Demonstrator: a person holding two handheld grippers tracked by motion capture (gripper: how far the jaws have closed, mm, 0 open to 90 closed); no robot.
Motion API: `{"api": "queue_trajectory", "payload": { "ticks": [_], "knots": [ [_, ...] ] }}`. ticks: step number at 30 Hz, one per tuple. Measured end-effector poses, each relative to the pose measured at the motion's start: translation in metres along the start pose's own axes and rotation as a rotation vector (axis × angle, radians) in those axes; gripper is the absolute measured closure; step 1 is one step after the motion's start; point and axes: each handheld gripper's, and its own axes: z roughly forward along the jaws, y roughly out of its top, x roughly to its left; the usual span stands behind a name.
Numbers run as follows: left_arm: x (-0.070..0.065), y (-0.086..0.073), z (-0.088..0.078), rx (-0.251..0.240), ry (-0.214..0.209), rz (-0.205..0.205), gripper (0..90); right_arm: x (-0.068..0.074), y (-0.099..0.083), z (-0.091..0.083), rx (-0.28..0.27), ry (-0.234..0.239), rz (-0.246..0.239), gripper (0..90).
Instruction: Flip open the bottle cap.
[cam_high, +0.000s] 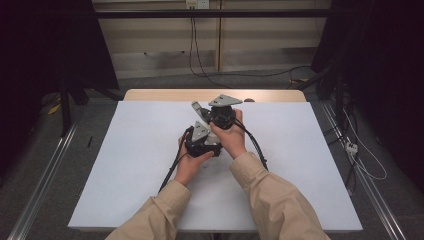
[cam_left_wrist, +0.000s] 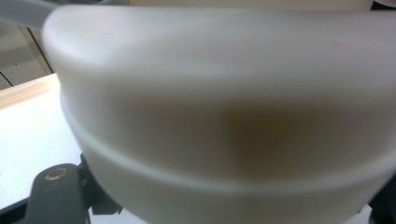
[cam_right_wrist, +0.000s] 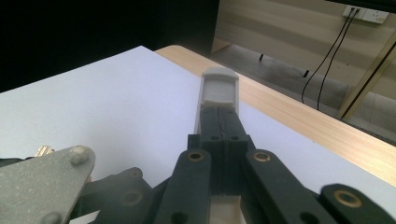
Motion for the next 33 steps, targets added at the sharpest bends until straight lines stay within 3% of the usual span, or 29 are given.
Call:
{"api": "queue_trajectory", "payload": {
  "ticks": [32,33],
  "knots": [
    [0.0013,0.0000,-0.0001,-0.004,-0.012,-0.016,18.3,-0.0028,0.0005,0.0005,0.014,0.016,0.018,90.0],
    [0.0004,-0.0001,0.0000,-0.009,0.005,-0.018,18.3,-0.0031,0.0004,0.0000,0.015,0.014,0.020,90.0]
  ]
}}
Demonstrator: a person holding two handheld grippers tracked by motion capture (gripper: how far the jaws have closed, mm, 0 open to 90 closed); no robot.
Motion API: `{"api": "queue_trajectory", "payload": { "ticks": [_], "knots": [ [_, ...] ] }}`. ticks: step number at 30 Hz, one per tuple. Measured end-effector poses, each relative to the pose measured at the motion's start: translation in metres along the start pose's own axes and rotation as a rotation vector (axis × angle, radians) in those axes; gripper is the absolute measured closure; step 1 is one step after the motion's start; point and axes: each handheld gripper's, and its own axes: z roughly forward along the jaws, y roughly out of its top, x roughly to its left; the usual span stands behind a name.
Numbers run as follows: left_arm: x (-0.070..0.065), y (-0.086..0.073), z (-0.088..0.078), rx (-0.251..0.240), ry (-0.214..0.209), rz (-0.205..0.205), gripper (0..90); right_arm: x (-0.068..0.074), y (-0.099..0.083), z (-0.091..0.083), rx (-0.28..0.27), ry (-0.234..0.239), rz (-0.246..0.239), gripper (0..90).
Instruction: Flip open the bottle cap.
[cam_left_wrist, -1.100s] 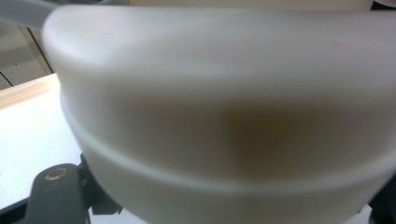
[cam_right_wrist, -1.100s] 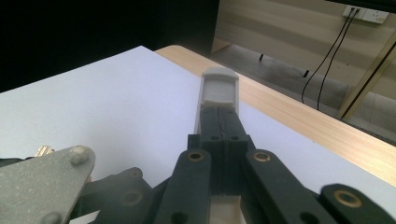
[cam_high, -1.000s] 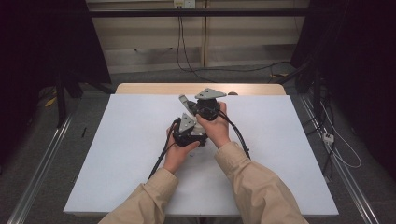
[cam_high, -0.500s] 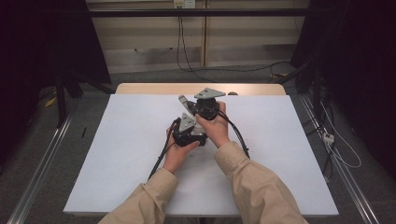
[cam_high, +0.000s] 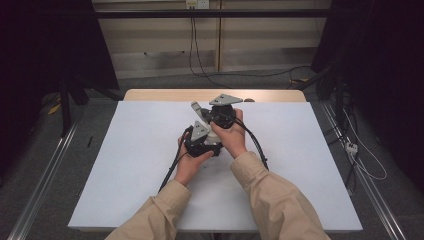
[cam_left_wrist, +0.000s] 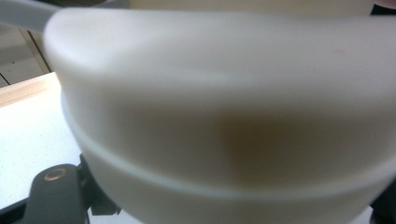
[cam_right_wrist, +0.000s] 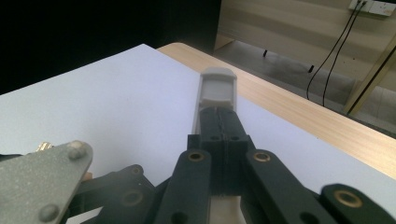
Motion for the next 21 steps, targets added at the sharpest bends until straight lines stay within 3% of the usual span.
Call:
{"api": "queue_trajectory", "payload": {
  "ticks": [3,4,5,10,11,13,16,21],
  "knots": [
    [0.002,0.000,-0.001,-0.004,-0.020,-0.004,17.3,-0.001,0.000,-0.002,0.001,-0.004,0.002,89.6],
    [0.001,0.000,-0.001,-0.008,0.003,-0.014,15.4,-0.001,0.000,-0.003,-0.001,-0.007,-0.001,89.0],
    [0.003,0.000,-0.001,-0.008,-0.018,-0.018,14.1,-0.001,0.000,-0.003,-0.001,-0.005,-0.004,87.6],
    [0.004,0.000,-0.002,0.000,-0.016,-0.040,10.3,0.000,-0.001,-0.009,-0.002,-0.004,-0.005,81.4],
    [0.003,0.001,-0.002,0.000,0.001,-0.043,10.2,0.000,-0.002,-0.010,-0.001,-0.002,-0.004,80.0],
    [0.005,0.001,-0.005,0.012,-0.017,-0.048,9.0,-0.001,-0.003,-0.012,-0.006,-0.005,0.004,77.3],
    [0.004,0.003,-0.010,0.039,-0.025,-0.025,8.0,-0.002,-0.003,-0.017,-0.015,-0.001,0.019,69.5],
    [0.002,0.005,-0.018,0.075,-0.053,-0.025,6.4,-0.002,-0.004,-0.026,-0.018,-0.001,0.048,51.0]
  ]
}}
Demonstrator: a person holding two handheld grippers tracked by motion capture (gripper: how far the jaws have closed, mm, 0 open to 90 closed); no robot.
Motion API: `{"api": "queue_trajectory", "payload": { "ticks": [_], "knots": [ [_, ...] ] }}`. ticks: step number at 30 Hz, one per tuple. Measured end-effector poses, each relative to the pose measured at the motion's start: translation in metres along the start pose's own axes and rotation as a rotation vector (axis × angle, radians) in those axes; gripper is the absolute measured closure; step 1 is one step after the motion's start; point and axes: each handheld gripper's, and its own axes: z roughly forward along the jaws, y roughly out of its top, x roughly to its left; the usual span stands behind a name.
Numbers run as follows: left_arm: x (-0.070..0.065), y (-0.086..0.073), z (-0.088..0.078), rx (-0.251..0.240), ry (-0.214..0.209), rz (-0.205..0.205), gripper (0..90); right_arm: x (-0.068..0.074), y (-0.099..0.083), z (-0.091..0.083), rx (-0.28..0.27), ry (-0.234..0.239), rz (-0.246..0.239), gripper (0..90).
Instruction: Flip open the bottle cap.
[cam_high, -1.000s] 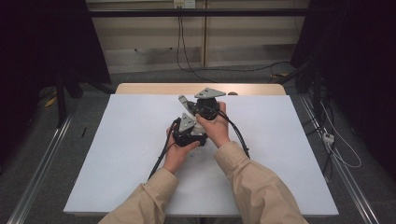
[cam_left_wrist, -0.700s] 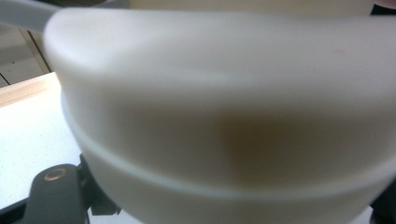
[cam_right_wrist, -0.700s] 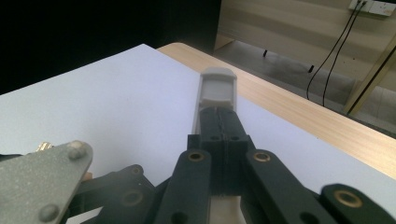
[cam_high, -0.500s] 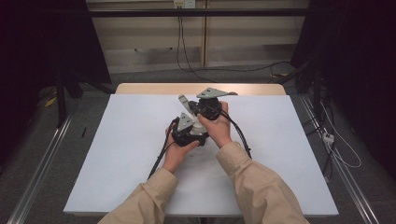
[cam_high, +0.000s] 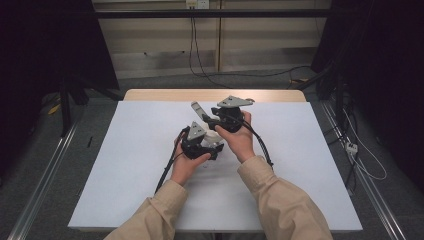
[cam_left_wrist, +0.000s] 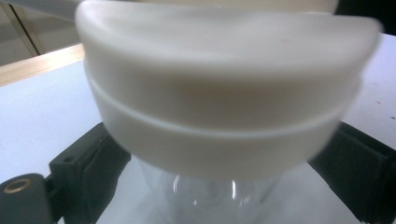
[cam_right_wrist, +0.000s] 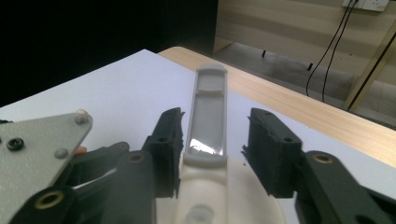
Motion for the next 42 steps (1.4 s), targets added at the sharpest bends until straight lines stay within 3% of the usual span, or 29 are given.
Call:
{"api": "queue_trajectory", "payload": {
  "ticks": [5,13,15,19,26,29,34,42],
  "knots": [
    [0.000,0.003,-0.010,0.024,-0.022,0.002,5.7,-0.006,-0.007,-0.012,-0.010,0.006,0.038,36.1],
    [0.003,0.005,-0.031,0.031,-0.046,0.005,6.2,-0.011,-0.021,-0.040,-0.009,0.021,0.038,23.7],
    [0.004,0.001,-0.038,0.000,-0.039,-0.008,7.2,-0.011,-0.026,-0.048,-0.009,0.023,0.034,22.0],
    [0.009,-0.005,-0.050,0.015,-0.021,-0.012,7.0,-0.013,-0.037,-0.060,-0.010,0.033,0.043,19.0],
    [0.010,-0.011,-0.070,0.016,-0.049,-0.032,7.4,-0.013,-0.057,-0.081,0.018,0.037,0.013,15.8],
    [0.012,-0.014,-0.080,0.006,-0.062,-0.062,7.4,-0.015,-0.068,-0.088,0.026,0.039,0.009,14.1],
    [0.016,-0.023,-0.097,0.026,-0.048,-0.046,7.3,-0.020,-0.087,-0.099,0.043,0.035,0.031,13.5],
    [0.022,-0.034,-0.118,0.012,-0.023,-0.054,7.2,-0.025,-0.108,-0.114,0.049,0.025,0.056,13.1]
  ]
}}
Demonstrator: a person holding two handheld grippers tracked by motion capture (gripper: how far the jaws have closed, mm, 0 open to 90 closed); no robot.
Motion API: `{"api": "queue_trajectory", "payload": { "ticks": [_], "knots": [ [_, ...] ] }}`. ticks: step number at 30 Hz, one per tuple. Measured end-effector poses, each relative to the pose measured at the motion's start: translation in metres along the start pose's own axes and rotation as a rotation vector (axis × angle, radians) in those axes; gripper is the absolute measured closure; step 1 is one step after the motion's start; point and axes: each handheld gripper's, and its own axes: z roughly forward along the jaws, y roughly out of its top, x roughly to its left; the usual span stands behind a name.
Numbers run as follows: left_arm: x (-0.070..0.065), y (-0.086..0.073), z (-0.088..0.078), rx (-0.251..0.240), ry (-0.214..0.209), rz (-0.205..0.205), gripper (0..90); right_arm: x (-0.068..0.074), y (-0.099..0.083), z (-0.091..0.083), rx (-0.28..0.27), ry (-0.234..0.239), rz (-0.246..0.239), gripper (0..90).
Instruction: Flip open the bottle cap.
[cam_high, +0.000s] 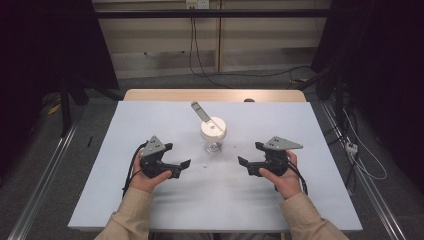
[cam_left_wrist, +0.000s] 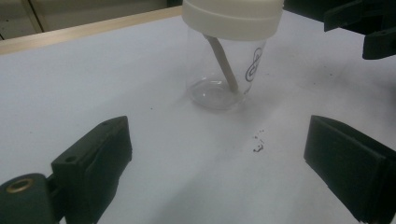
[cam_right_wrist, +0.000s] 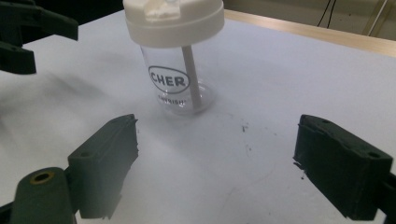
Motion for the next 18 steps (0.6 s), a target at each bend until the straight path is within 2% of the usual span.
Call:
{"api": "queue_trajectory", "payload": {
  "ticks": [11,12,18],
  "knots": [
    [0.007,-0.014,-0.022,0.010,0.018,0.000,7.2,-0.003,-0.016,-0.014,-0.002,-0.004,0.013,12.8],
    [0.007,-0.015,-0.024,0.008,0.019,-0.012,7.2,-0.004,-0.017,-0.014,0.000,-0.003,0.010,12.8],
    [0.013,-0.022,-0.036,0.007,0.032,-0.019,7.2,-0.004,-0.024,-0.021,0.001,-0.012,0.007,13.0]
  ]
}}
